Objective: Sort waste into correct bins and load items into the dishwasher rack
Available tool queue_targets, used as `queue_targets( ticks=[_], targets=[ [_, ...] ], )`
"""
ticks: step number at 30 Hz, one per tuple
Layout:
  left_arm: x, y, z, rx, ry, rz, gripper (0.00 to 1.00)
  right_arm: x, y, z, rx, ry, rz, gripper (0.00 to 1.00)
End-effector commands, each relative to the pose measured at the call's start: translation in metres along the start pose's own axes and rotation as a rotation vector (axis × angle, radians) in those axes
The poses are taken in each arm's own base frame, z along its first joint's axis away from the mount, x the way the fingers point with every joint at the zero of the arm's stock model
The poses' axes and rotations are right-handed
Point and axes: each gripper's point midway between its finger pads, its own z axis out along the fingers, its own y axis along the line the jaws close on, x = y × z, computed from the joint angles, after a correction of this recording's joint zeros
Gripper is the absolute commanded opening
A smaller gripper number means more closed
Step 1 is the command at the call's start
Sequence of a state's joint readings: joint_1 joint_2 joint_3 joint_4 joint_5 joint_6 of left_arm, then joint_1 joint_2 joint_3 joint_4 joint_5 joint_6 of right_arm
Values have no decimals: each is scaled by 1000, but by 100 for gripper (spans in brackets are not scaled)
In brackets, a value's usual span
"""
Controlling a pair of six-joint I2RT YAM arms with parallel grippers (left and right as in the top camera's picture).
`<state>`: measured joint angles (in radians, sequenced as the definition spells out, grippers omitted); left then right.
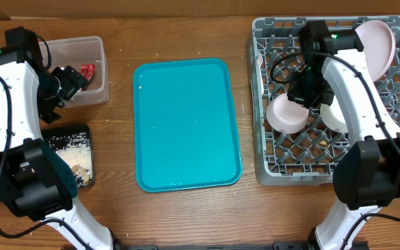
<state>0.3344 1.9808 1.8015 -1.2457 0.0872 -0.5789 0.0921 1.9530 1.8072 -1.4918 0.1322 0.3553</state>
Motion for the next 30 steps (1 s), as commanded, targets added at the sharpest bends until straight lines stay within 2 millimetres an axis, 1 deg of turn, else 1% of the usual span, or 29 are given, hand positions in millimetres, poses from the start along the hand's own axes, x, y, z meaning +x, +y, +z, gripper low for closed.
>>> queue_targets(
  ticks=[1,4,6,7,8,9,10,11,14,15,16,19,21,24,27,28,30],
  targets=[
    [1,-3,-3,10,-1,-15,100,-3,-9,-39,-27,-104,59,4],
    [1,-3,-3,10,-1,-15,100,11,-11,-63,-79,-130,62,6],
    [2,-3,-3,10,0,-16,100,22,-16,-79,-100,-144,63,12],
    [1,-3,-3,10,-1,-15,100,29,-20,-87,-105,-154,65,18],
    [2,-3,-3,10,0,-16,100,38,-25,-96,-110,-162,79,27],
    [1,-3,-3,10,-1,-15,100,46,-29,-103,-114,-167,90,33],
    [1,-3,-3,10,-1,-15,100,56,-35,-109,-116,-172,92,37],
    [1,-3,-3,10,-1,-15,100,76,-44,-118,-126,-189,102,44],
    [2,-3,-3,10,0,-16,100,104,-58,-127,-166,-250,159,52],
    [1,-3,-3,10,-1,-15,100,123,-64,-129,-204,-284,188,62],
    [2,-3,-3,10,0,-16,100,134,-67,-129,-225,-296,187,100],
    [1,-3,-3,10,-1,-15,100,165,-75,-126,-272,-326,185,100],
    [2,-3,-3,10,0,-16,100,179,-79,-128,-305,-357,183,100],
    [1,-3,-3,10,-1,-15,100,195,-84,-136,-342,-394,182,100],
    [2,-3,-3,10,0,-16,100,212,-90,-135,-345,-383,180,100],
    [1,-3,-3,10,-1,-15,100,216,-89,-136,-359,-383,171,100],
    [2,-3,-3,10,0,-16,100,216,-92,-137,-344,-403,136,100]
  ],
)
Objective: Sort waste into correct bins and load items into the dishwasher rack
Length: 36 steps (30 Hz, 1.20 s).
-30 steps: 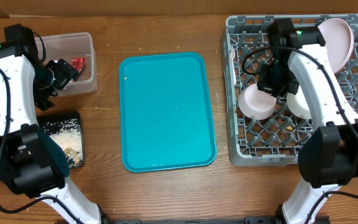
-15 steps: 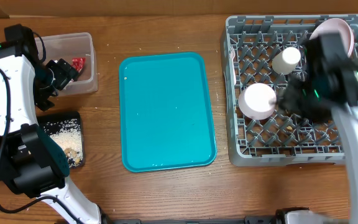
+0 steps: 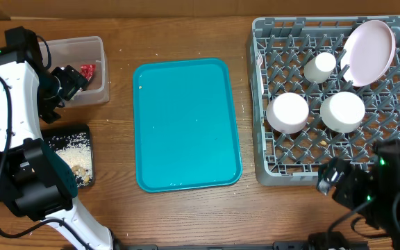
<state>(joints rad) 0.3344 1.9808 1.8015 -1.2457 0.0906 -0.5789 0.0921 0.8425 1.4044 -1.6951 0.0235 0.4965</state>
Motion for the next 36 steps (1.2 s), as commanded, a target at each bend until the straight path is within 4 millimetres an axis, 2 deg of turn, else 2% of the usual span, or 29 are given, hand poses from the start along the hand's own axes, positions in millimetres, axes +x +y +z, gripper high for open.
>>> queue_targets(
  ticks=[1,6,11,15,19,24,30,36],
  targets=[
    [1,-2,-3,7,-2,-16,100,2,-1,-1,-10,-10,-56,100],
    [1,-2,-3,7,-3,-15,100,-4,-6,-2,19,-47,-82,100],
    [1,-2,-3,7,-3,-15,100,-17,3,-9,-36,-136,-82,100],
    [1,-2,-3,7,-2,-16,100,-41,30,-25,-164,-293,-210,100],
    [1,-2,-3,7,-3,-15,100,-46,44,-35,-270,-434,-321,100],
    [1,-2,-3,7,-3,-15,100,-34,37,-12,-324,-541,-316,100],
    [1,-2,-3,7,-3,-15,100,-49,48,13,-435,-790,-330,100],
    [1,-2,-3,7,-3,-15,100,-52,62,51,-564,-951,-373,100]
  ],
)
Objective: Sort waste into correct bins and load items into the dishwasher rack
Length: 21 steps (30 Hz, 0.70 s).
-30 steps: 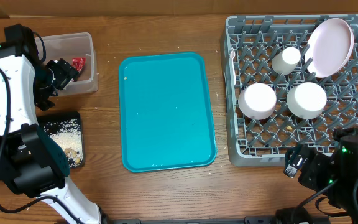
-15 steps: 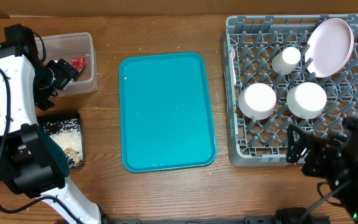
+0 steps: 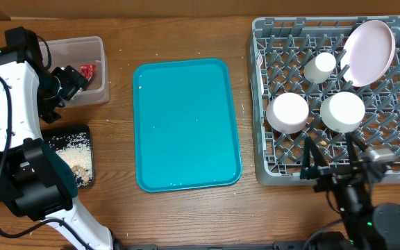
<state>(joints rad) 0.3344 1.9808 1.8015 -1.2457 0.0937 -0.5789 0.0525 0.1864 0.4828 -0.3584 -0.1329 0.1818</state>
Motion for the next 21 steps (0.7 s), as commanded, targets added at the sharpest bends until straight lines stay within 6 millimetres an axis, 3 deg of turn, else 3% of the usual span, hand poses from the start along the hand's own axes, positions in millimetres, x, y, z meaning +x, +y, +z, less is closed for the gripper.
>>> queue_targets(
  ticks=[1,8,14,18,21],
  targets=[
    [1,-2,-3,4,-4,-15,100,29,-1,10,-60,-27,-16,100],
    [1,-2,-3,4,-4,-16,100,58,-9,21,-113,-174,-52,100],
    [1,-2,-3,4,-4,-15,100,60,-15,17,-84,-205,-78,100],
    [1,-2,-3,4,-4,-16,100,73,-22,20,-59,-153,-73,100],
    [1,-2,-3,4,-4,-15,100,96,-31,22,-26,-57,-63,100]
  ],
)
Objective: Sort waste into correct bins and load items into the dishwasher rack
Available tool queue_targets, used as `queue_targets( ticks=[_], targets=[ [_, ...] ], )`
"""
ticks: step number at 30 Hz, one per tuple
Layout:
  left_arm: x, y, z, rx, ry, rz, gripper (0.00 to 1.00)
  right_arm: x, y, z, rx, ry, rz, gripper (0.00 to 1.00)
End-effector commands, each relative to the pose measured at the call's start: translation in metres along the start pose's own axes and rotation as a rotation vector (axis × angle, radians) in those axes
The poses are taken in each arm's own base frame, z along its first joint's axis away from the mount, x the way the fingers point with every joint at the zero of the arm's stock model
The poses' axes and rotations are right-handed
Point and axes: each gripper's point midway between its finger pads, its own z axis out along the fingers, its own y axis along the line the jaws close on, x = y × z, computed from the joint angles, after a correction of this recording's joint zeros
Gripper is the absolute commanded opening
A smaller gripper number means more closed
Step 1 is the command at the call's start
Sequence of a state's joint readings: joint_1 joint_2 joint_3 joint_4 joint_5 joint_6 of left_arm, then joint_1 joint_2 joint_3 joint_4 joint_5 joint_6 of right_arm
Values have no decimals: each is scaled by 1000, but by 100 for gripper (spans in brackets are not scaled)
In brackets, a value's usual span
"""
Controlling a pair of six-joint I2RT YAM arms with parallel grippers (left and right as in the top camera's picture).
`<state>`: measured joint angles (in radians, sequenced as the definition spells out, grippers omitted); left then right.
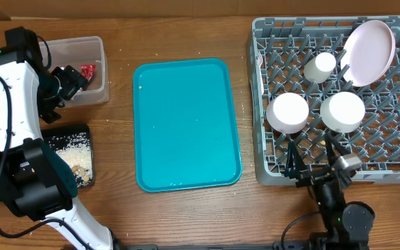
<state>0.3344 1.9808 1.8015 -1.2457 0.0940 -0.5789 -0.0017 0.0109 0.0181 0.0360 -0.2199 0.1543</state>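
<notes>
The grey dishwasher rack point(269, 167) at the right holds a pink plate point(368, 43) leaning in its far corner. A small white cup point(320, 67) and two white bowls point(288, 112) point(342, 111) stand in it too. My right gripper point(311, 164) is folded back at the rack's front edge, open and empty. My left gripper point(69, 78) hovers open at the near-left side of the clear bin point(96, 97), which holds a red wrapper point(87, 70). The teal tray point(186, 125) carries only crumbs.
A black bin point(71, 132) with rice-like food scraps sits at the front left, beside the left arm's base. The left arm's white links run along the table's left edge. Cardboard walls stand behind the table.
The right arm has folded lower and shifted a little left at the rack's front edge. The left arm, the bins, the tray and the rack's contents are unchanged.
The right gripper was first over the rack's middle, by the cup and bowls. A second later it was gone from the rack, its arm low at the front right, with cup, bowls and plate standing free. It has stayed folded at the front edge; the left arm never moved.
</notes>
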Motion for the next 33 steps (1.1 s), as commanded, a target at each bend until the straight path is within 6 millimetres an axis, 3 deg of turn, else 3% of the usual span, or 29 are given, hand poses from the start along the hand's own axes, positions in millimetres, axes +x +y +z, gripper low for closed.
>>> queue_targets(
  ticks=[1,2,33],
  targets=[
    [1,-2,-3,4,-5,-15,100,20,-9,-1,36,71,-14,100],
    [1,-2,-3,4,-4,-16,100,28,-11,-2,47,101,-11,100],
    [1,-2,-3,4,-4,-16,100,25,-13,-2,54,92,-54,100]
  ],
)
